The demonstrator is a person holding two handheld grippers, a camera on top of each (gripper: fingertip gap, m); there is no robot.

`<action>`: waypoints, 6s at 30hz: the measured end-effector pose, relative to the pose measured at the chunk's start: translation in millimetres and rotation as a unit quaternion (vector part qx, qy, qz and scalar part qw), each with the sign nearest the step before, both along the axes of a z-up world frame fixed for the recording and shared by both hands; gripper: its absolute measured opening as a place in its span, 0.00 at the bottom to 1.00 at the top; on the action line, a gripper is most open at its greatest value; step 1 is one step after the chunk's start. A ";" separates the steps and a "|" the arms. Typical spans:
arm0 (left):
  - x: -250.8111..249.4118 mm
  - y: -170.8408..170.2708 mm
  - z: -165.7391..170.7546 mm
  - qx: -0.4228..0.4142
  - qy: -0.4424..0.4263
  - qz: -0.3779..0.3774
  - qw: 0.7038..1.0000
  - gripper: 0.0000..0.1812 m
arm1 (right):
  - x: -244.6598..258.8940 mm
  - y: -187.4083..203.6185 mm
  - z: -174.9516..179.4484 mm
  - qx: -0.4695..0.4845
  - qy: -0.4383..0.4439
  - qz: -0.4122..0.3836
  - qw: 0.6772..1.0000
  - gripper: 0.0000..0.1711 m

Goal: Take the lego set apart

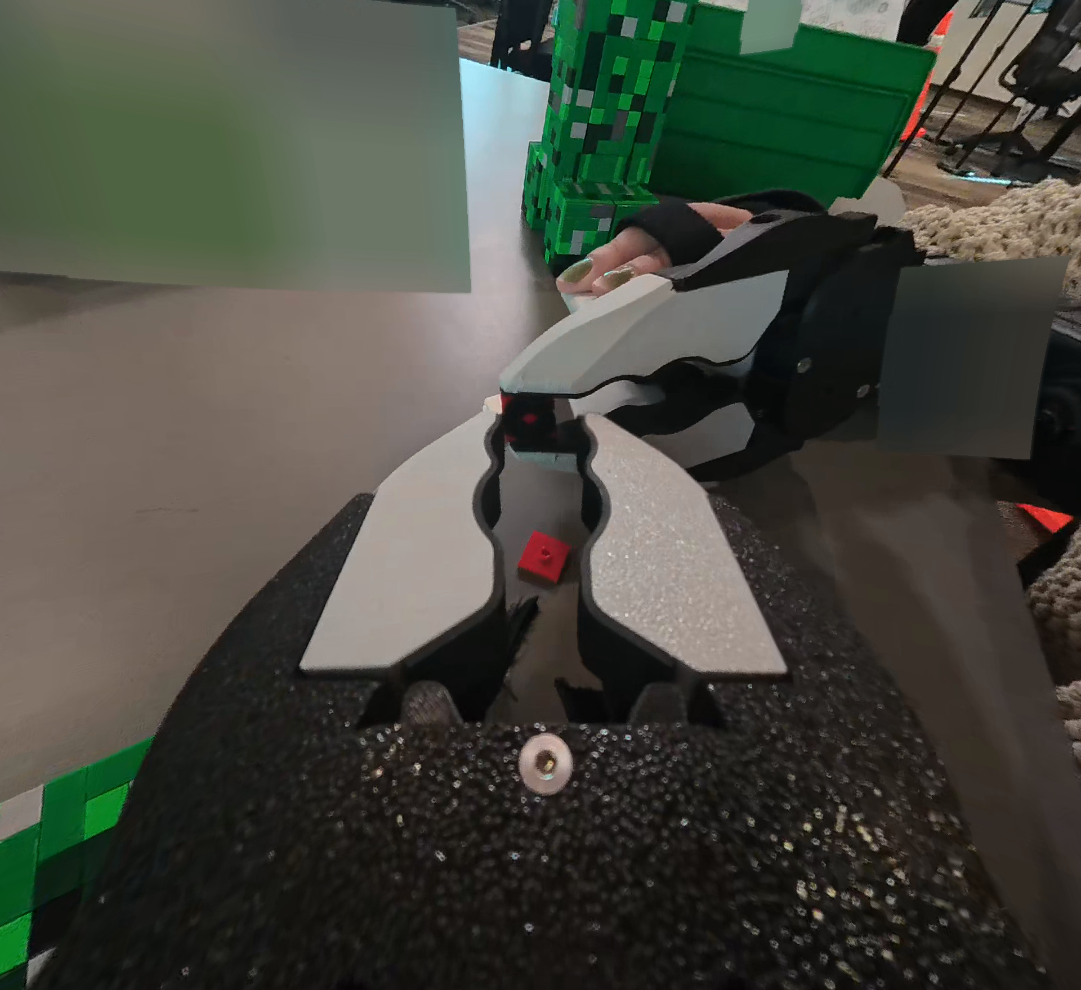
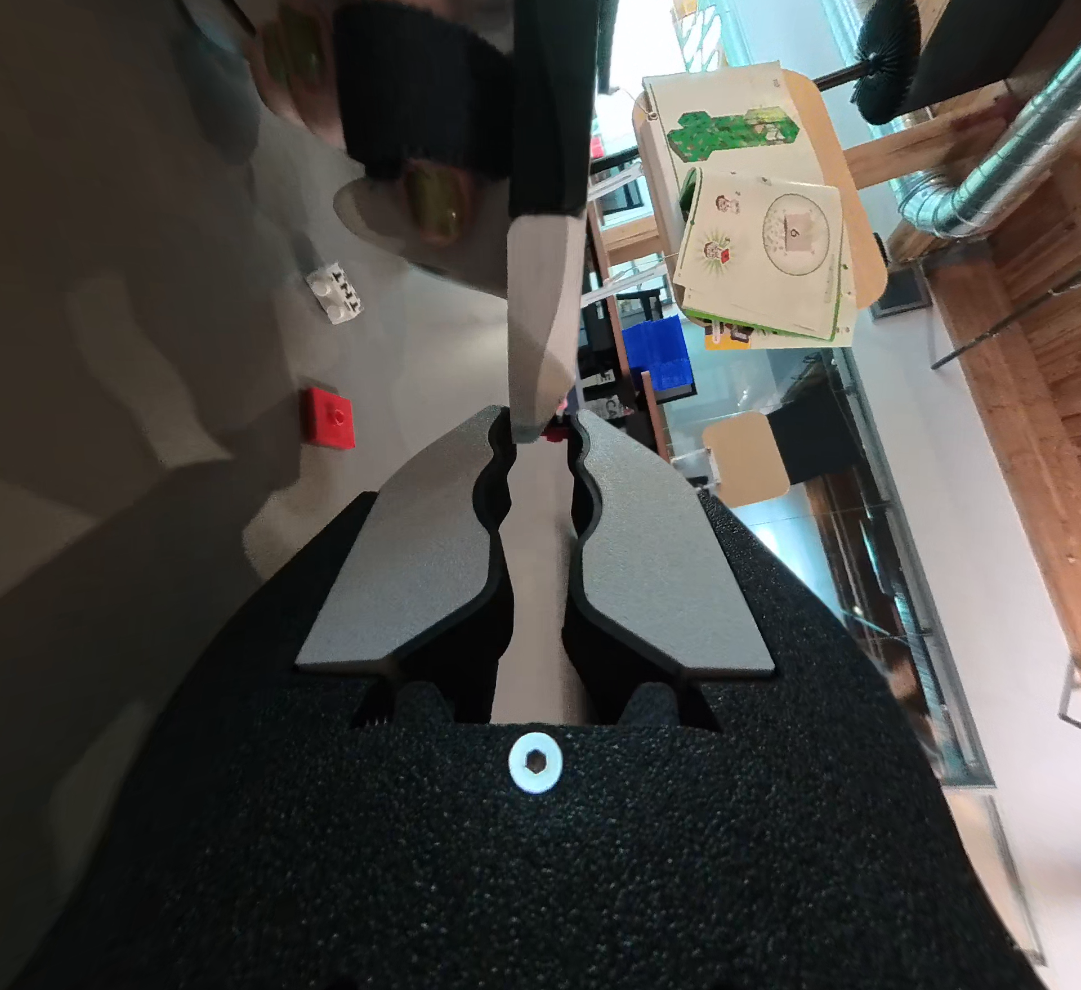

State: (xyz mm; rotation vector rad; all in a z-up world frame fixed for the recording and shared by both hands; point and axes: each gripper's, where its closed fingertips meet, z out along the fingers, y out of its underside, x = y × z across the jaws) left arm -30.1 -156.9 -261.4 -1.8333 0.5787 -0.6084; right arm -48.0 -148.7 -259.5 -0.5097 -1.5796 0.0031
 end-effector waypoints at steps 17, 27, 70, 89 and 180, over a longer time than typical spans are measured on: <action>-11.6 6.3 1.3 0.066 0.081 0.042 0.994 0.08 | -5.5 3.4 -3.4 -0.098 -0.011 -0.037 0.994 0.10; -16.4 12.0 4.7 0.123 0.130 0.054 0.982 0.08 | -4.7 10.4 -12.1 -0.239 -0.017 -0.040 0.970 0.00; 13.7 12.4 -48.1 0.086 0.303 -0.084 0.945 0.08 | 17.8 -6.5 -46.6 -0.602 -0.173 -0.034 0.779 0.07; 13.3 14.6 -50.4 0.069 0.293 -0.090 0.949 0.08 | 17.9 -6.0 -48.0 -0.605 -0.177 -0.036 0.775 0.07; -2.9 0.3 -42.7 0.167 0.338 -0.082 0.922 0.08 | 17.8 -27.8 -32.3 -0.659 -0.140 0.011 0.739 0.20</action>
